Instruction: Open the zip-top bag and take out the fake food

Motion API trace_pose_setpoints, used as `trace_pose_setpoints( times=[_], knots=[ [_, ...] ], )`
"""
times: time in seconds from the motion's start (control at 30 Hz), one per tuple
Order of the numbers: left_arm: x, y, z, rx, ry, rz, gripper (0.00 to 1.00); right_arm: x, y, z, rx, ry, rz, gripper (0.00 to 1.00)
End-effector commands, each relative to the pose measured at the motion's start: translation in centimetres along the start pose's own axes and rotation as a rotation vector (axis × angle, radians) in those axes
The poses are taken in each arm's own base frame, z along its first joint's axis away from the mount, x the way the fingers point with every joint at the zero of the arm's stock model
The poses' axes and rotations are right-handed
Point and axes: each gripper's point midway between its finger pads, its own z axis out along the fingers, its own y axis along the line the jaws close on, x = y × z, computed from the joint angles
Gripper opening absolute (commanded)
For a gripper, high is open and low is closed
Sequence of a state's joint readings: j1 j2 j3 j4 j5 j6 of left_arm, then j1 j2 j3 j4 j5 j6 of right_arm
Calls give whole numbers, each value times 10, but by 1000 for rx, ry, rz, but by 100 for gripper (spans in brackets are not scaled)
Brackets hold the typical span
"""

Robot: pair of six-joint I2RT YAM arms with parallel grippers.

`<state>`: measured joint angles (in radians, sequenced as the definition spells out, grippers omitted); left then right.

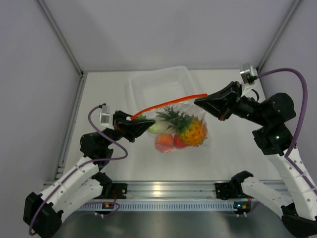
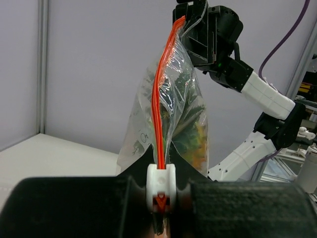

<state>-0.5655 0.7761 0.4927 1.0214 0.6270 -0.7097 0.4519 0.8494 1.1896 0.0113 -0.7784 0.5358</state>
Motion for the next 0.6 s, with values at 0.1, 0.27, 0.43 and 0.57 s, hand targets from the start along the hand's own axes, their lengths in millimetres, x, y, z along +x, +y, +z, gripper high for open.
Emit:
trace_pose_setpoints(
  times=[0.1,0.27,0.43,0.57],
  knots=[
    [-7,4,7,-18,46,93,0,8,-17,-16,138,14,-122,21],
    [8,5,10,16,159,102,0,10,-31,-41,292,103,-261,40],
    [30,0,7,96,258,69,0,20,-41,-48,328,189,-318,55],
    [49,-2,7,185,348,18,0,49,-15,-27,80,303,-278,66]
  ],
)
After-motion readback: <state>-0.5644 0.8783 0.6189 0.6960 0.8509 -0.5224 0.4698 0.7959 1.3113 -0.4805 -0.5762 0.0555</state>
